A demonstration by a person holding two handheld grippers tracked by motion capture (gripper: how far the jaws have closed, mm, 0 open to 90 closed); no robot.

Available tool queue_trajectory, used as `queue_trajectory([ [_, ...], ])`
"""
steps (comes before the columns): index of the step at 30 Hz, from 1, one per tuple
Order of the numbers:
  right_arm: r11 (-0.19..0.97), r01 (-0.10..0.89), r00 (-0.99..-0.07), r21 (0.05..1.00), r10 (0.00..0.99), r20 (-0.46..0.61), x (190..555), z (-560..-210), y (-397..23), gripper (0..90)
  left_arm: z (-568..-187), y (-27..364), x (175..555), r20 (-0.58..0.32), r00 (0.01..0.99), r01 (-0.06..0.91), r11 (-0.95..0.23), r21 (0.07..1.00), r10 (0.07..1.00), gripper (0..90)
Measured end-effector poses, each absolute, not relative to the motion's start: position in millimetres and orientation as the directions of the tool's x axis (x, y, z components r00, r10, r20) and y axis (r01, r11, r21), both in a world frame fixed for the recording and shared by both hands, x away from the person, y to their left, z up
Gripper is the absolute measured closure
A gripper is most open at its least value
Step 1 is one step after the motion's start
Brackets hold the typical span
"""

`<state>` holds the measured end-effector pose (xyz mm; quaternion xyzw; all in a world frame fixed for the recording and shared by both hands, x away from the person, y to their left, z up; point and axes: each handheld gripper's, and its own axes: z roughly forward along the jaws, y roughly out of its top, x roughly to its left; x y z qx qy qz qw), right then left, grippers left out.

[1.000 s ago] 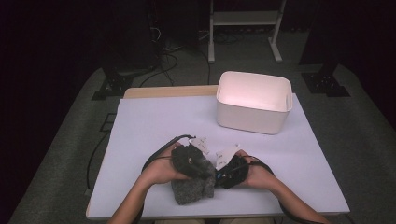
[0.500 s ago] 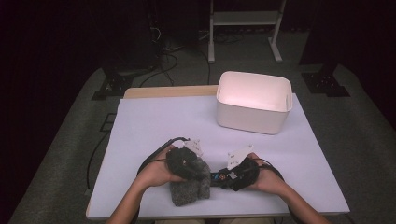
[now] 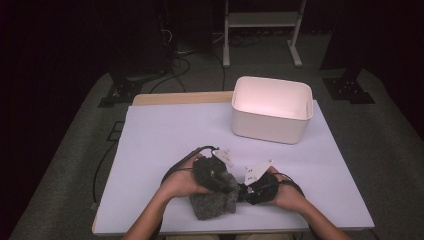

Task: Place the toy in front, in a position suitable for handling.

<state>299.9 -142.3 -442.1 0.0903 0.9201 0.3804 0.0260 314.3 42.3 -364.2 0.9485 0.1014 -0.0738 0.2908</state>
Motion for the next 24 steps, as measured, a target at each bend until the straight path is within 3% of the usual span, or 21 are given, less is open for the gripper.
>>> queue_trajectory([
  [6, 0.684, 0.151, -0.981, 0.714, 0.195, 0.021, 299.0, -443.7, -142.6, 65.7, -369.5, 25.4, 316.2, -0.202, 0.972, 0.215, -0.816, 0.537, 0.123, 79.9],
  [24, 0.689, 0.153, -0.981, 0.708, 0.195, 0.022, 299.3, -443.0, -142.0, 65.8, -367.2, 113.6, 310.3, -0.217, 0.94, 0.342, -0.762, 0.55, 0.265, 79.6],
])
